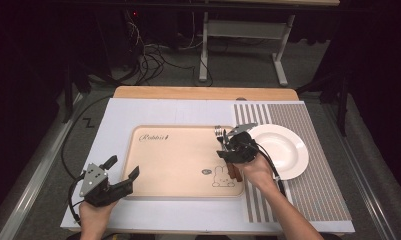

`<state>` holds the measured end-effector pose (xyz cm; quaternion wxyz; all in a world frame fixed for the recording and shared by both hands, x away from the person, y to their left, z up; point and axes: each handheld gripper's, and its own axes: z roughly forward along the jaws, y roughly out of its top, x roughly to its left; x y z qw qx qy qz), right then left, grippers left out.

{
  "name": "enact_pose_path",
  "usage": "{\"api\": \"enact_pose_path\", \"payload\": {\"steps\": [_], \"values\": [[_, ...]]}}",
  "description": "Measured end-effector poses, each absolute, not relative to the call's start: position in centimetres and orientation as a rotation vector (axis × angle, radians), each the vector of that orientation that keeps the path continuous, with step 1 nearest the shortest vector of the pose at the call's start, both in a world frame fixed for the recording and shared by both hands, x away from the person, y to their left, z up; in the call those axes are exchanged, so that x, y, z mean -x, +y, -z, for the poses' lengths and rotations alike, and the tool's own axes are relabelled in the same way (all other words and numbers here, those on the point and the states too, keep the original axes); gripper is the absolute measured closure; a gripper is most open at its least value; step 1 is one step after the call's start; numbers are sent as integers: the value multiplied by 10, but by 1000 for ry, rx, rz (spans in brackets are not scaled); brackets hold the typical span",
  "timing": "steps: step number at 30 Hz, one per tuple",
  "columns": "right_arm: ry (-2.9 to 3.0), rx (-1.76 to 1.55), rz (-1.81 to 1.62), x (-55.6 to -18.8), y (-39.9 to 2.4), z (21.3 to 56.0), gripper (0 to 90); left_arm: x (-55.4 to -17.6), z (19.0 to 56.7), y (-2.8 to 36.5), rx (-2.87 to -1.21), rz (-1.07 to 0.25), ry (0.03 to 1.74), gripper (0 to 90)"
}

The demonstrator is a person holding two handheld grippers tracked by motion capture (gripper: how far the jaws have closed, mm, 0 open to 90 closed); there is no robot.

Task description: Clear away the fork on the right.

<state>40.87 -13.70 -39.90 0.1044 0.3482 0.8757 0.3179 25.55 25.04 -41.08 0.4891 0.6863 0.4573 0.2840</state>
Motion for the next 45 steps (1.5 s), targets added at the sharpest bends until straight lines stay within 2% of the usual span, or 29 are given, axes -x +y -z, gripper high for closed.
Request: {"api": "enact_pose_path", "payload": {"steps": [45], "values": [[2363, -1093, -1126, -363, -233, 388, 458, -255, 411, 250, -1675, -701, 1117, 198]]}}
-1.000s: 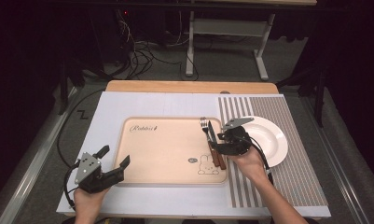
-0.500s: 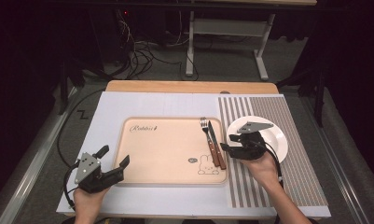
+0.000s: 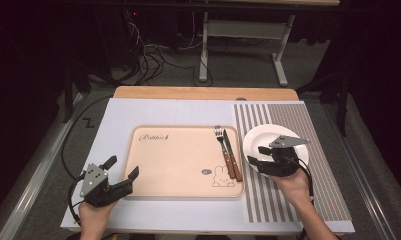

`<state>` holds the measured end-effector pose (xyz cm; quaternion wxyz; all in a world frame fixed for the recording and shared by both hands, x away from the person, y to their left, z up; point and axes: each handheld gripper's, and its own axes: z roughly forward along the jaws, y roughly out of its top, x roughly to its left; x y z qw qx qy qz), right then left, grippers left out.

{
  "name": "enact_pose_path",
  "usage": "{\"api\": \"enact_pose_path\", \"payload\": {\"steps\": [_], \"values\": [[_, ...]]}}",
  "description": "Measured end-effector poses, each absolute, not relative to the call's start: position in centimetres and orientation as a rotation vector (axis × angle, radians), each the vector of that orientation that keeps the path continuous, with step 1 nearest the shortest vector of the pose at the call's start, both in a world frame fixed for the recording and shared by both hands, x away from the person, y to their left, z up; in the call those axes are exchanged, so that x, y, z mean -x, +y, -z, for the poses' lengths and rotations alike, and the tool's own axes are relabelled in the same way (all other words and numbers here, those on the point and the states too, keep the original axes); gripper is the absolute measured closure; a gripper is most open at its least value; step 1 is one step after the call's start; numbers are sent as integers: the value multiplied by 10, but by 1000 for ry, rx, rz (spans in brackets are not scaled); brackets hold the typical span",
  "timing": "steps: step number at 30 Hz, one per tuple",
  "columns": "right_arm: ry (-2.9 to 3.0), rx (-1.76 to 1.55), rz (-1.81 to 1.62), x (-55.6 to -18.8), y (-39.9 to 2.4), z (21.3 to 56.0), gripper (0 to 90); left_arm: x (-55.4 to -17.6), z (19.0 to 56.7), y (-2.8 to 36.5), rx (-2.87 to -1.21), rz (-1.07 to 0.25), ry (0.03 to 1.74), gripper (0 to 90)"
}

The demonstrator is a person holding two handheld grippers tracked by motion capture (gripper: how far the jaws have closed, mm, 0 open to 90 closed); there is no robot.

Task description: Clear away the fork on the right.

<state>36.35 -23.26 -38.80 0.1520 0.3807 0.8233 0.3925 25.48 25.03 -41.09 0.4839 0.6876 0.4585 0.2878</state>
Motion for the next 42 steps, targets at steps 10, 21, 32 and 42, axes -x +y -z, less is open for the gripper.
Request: {"api": "enact_pose_path", "payload": {"steps": [10, 21, 32, 42], "values": [[2317, -1124, -1160, -356, -255, 392, 437, -255, 411, 250, -1676, -699, 1117, 198], [2238, -1172, -1223, -347, -281, 398, 388, -255, 411, 250, -1674, -698, 1118, 198], [2117, -1191, -1251, -332, -301, 407, 312, -255, 411, 251, -1664, -691, 1122, 197], [2050, -1179, -1333, -317, -312, 415, 274, -254, 410, 251, -1655, -693, 1112, 197]]}}
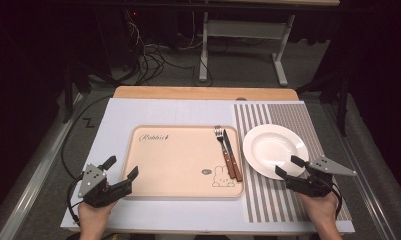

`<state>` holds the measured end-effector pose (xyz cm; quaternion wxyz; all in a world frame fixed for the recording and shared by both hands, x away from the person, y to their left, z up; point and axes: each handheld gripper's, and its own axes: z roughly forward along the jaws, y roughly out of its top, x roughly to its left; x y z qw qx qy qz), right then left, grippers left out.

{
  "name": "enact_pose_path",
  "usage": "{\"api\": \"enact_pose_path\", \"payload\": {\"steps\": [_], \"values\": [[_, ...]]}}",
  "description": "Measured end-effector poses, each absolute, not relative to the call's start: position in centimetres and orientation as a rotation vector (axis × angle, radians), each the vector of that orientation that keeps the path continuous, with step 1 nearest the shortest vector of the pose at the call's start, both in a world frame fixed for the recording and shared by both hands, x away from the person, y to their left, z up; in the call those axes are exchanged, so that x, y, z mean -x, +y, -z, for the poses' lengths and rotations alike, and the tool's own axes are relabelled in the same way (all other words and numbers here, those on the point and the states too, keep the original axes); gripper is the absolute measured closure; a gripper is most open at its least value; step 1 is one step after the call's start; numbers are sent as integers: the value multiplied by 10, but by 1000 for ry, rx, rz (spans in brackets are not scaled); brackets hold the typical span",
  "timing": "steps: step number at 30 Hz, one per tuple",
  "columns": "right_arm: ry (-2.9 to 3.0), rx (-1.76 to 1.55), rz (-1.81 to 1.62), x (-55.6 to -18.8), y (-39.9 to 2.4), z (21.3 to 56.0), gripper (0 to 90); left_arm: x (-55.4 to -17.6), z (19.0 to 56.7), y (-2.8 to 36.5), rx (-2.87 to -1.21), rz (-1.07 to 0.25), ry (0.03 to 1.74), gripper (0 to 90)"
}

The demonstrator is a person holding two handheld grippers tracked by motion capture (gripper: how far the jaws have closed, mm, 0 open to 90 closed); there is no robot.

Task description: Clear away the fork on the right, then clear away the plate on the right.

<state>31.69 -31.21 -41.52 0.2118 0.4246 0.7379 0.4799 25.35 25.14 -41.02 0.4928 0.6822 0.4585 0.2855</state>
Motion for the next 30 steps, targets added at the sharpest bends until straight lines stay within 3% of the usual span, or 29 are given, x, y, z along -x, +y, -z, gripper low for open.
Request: {"api": "enact_pose_path", "payload": {"steps": [30], "values": [[1972, -1245, -1412, -310, -326, 425, 166, -249, 410, 253, -1641, -695, 1121, 198]]}}
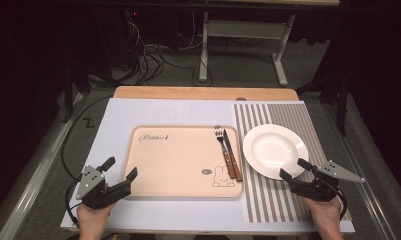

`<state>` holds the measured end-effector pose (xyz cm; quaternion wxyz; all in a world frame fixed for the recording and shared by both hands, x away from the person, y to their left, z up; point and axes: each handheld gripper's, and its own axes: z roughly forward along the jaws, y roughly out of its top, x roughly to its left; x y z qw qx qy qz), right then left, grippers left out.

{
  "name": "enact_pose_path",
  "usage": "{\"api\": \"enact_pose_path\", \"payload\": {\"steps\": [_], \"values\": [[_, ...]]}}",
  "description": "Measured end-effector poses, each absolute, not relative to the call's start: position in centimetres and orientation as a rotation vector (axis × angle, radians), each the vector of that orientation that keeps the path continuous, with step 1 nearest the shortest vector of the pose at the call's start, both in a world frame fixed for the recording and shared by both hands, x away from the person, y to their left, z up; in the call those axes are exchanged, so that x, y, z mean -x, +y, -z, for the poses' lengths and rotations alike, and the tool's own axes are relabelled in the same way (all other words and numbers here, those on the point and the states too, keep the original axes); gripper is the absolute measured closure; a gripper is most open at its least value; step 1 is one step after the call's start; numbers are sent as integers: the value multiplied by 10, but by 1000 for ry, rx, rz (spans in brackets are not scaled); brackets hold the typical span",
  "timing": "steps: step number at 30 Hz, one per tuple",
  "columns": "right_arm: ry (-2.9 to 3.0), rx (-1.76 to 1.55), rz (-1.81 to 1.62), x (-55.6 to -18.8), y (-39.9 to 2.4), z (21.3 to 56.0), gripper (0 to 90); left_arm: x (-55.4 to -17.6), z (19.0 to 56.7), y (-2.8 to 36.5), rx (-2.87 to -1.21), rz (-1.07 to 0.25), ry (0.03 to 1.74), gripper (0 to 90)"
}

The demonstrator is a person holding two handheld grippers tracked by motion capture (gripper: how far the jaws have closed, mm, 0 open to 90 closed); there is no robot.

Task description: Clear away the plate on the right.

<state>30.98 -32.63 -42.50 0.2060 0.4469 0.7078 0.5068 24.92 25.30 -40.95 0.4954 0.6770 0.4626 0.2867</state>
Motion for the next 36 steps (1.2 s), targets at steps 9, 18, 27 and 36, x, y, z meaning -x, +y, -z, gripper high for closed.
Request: {"api": "enact_pose_path", "payload": {"steps": [9, 18, 27, 36], "values": [[1970, -1288, -1386, -315, -330, 426, 169, -250, 410, 250, -1654, -698, 1117, 198], [1972, -1307, -1365, -322, -329, 424, 190, -249, 410, 250, -1658, -708, 1117, 198], [1943, -1416, -1386, -330, -335, 425, 223, -251, 410, 250, -1657, -711, 1124, 198], [1933, -1466, -1371, -334, -340, 424, 261, -251, 410, 251, -1655, -712, 1127, 198]]}}
